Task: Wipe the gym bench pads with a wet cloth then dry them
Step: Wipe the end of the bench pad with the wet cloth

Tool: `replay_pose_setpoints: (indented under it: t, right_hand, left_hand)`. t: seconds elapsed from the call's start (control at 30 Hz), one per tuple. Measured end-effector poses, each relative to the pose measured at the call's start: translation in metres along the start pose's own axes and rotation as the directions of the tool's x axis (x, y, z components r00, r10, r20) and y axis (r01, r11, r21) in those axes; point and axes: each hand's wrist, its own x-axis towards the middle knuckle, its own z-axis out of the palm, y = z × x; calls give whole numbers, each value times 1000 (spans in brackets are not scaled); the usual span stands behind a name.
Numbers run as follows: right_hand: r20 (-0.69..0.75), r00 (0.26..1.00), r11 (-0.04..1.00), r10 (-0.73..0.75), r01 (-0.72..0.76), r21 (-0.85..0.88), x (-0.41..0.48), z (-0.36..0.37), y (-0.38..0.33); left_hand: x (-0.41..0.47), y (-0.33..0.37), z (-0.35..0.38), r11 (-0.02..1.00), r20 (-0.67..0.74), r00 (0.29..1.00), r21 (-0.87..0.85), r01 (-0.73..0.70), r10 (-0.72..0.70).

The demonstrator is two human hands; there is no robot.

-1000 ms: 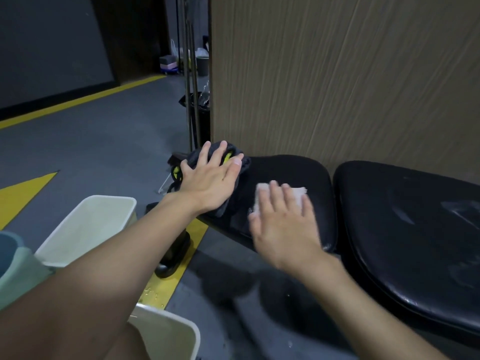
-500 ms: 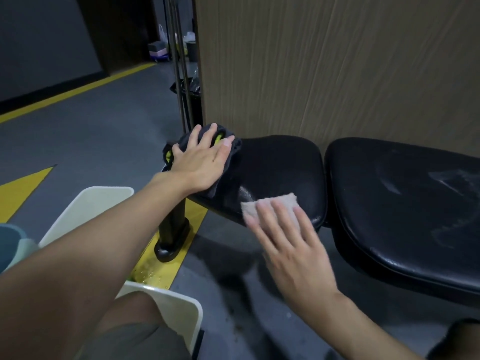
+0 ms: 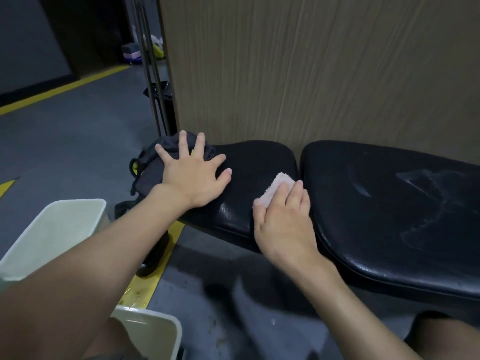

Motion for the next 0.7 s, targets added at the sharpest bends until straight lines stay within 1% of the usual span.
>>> replay_pose_setpoints:
  t: [0.07,0.17,0.27,0.4,0.47,0.5,0.53,0.6,0.63,0.7]
  right_hand:
    - [-45,996,996,-82,79,-49,-19,5,4]
    - [-31,999,999,-29,29,20,-17,-8,-4]
    - [100,995,998,22,-28,57,14,-20,-8]
    - [128,989,997,80,-80,-7,75,-21,-16]
    - [164,978,992,126,-127,-5,98,-24,-20]
    - [188,974,991,126,-130,9,99,-24,-19]
    - [180,980,995,89,-94,17,92,-25,-14]
    - [101,995,1000,-25,24,11,66,-20,-4]
    - [99,994,999,-45,43,16,59,-19,-2]
    - [194,981,999,22,-28,29,77,-22,-7]
  left_hand:
    - [1,-1,3,1000,-13,1000,17,7,-6]
    - [1,-1,3,1000,-11,1000,24,6,-6]
    - [0,0,1,1000,-4,1000,25,7,-7]
    - [-1,2,-1,1000,-2,1000,18,22,-22]
    - [-1,3,-2,999,-3,1000,19,28,-28]
    - [-2,3,-2,999,-1,1000,22,30,-30]
    - [-2,3,-1,999,0,1000,29,29,-29]
    - [-2,3,2,999,-25,999,43,32,-31]
    - [-1,3,1,998,-34,999,48,38,-36]
    - [4,1,-5,998,26,999,58,26,-27]
